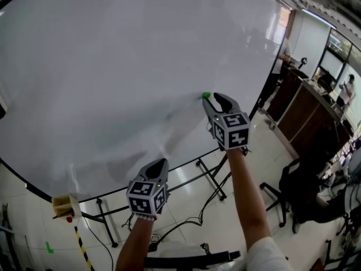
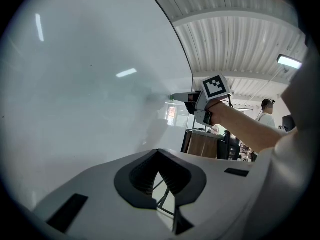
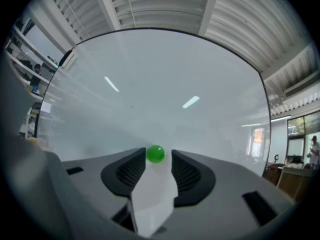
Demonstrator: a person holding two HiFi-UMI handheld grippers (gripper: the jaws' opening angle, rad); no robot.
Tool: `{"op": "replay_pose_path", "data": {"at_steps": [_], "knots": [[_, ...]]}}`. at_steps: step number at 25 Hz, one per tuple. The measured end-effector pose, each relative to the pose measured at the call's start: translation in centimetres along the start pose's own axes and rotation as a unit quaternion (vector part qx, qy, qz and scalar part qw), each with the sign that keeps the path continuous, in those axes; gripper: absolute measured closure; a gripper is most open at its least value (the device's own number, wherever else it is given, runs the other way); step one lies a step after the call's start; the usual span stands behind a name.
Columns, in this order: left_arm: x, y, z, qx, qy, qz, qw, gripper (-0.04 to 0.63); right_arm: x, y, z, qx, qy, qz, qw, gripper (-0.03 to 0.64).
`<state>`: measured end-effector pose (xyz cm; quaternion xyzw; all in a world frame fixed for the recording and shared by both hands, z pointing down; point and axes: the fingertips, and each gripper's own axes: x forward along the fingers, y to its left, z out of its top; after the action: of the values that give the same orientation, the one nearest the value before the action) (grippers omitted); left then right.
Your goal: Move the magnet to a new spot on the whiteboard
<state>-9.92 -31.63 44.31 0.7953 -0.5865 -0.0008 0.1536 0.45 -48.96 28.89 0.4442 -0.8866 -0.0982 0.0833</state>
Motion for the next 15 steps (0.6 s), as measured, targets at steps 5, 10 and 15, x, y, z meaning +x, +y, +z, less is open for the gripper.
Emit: {"op": "replay_pose_path", "data": {"at_steps": [5,10,15], "knots": [[0.8,-0.7,-0.2,0.004,0.004,-0.006,1.0,0.601,-4.2,-1.1,-1.4,0.065,-0.036,-0.006,0.997,0.426],[2.1,-3.2,-0.9,0.012,0.015,-0.026,0.9995,0.601,-10.5,-3.0,-5.6,0.166,-0.067,-0.01,0.984,0.548],[3.6,-5.7,-1.4,0.02,0.023,-0.042,0.9986,0.601,-17.4,-4.4,-11.6,0.229,-0.061,-0.04,0.971,0.614]]}}
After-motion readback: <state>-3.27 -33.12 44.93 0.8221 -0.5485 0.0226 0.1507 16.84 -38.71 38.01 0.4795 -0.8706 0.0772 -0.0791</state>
